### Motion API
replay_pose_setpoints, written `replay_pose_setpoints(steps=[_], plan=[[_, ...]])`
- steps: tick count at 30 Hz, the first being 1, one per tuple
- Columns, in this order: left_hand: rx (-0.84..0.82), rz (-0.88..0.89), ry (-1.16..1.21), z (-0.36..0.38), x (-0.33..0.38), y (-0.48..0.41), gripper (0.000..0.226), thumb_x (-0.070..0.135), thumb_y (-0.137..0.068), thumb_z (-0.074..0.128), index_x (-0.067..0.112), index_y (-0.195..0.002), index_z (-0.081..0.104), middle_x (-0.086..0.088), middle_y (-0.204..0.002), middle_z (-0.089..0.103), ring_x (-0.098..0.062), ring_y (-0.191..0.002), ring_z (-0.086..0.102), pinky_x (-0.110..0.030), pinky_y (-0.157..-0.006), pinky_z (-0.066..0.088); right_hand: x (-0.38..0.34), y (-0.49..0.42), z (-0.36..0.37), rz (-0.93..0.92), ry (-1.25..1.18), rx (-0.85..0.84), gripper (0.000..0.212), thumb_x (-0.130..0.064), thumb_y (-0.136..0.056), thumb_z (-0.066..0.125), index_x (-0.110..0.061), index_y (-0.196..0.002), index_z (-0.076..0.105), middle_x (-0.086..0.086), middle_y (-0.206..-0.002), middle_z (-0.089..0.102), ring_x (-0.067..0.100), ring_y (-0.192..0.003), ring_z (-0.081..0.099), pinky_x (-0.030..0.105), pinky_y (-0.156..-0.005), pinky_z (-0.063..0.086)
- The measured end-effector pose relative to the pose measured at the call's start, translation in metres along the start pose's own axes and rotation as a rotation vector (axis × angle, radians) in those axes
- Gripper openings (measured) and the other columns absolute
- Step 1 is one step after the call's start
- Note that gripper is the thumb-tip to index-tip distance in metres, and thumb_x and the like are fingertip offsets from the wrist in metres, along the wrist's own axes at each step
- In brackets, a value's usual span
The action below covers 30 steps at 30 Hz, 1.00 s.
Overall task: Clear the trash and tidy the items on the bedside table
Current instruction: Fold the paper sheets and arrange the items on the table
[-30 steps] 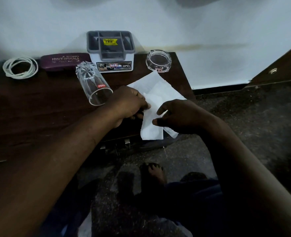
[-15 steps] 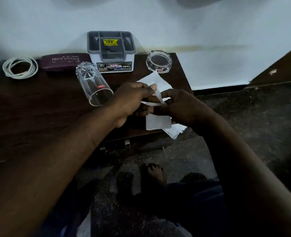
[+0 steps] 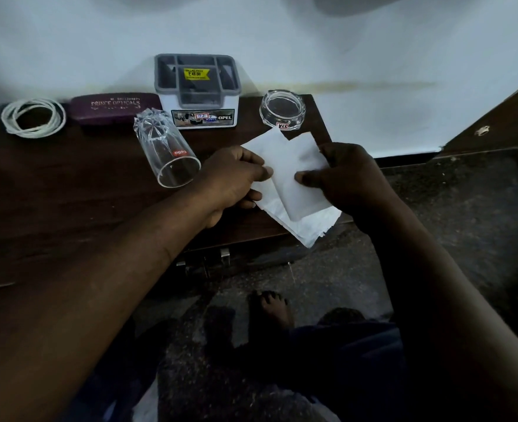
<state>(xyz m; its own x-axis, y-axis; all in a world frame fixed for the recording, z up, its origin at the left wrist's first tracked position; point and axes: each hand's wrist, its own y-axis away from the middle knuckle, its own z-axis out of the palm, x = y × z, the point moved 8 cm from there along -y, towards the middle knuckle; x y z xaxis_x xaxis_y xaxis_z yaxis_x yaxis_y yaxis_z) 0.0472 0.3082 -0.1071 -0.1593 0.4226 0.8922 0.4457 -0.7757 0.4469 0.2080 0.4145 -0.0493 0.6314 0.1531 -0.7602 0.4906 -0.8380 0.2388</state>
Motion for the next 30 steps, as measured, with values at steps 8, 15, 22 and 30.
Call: replay_pose_setpoints(steps=[8, 15, 22, 30], plan=[[-0.093, -0.087, 0.151, 0.01, -0.004, 0.005, 0.026, 0.034, -0.092, 0.075, 0.013, -0.105, 0.066, -0.009, -0.102, 0.076, -0.024, -0.07, 0.076, -0.039, -0.065, 0.065, -0.007, 0.0, -0.002, -0.062, 0.08, 0.027, 0.037, -0.028, -0.07, 0.095, -0.025, -0.082, 0.06, -0.011, -0.082, 0.063, 0.01, -0.076, 0.059, 0.024, -0.064, 0.044], [-0.119, -0.159, 0.305, 0.015, -0.005, 0.008, 0.041, 0.04, -0.088, 0.078, 0.014, -0.117, 0.07, -0.009, -0.105, 0.077, -0.027, -0.075, 0.077, -0.039, -0.068, 0.062, -0.011, 0.008, 0.011, -0.075, 0.107, -0.062, 0.048, -0.036, -0.069, 0.095, -0.015, -0.107, 0.074, -0.001, -0.098, 0.076, 0.015, -0.089, 0.072, 0.033, -0.076, 0.061], [0.044, -0.146, 0.251, 0.005, -0.014, 0.001, 0.017, -0.002, -0.082, 0.071, 0.01, -0.093, 0.069, -0.011, -0.091, 0.074, -0.028, -0.078, 0.071, -0.04, -0.063, 0.063, -0.007, 0.004, -0.003, -0.091, 0.146, -0.016, 0.024, -0.032, -0.084, 0.084, -0.015, -0.1, 0.077, 0.002, -0.098, 0.079, 0.024, -0.094, 0.074, 0.045, -0.085, 0.061], [-0.124, -0.228, 0.162, 0.026, -0.025, 0.009, 0.031, -0.007, -0.085, 0.071, 0.009, -0.107, 0.057, -0.016, -0.086, 0.077, -0.026, -0.063, 0.075, -0.035, -0.056, 0.063, 0.015, -0.015, -0.024, -0.078, 0.35, 0.077, 0.028, -0.029, -0.082, 0.085, -0.016, -0.106, 0.077, 0.003, -0.1, 0.073, 0.021, -0.092, 0.064, 0.028, -0.077, 0.044]])
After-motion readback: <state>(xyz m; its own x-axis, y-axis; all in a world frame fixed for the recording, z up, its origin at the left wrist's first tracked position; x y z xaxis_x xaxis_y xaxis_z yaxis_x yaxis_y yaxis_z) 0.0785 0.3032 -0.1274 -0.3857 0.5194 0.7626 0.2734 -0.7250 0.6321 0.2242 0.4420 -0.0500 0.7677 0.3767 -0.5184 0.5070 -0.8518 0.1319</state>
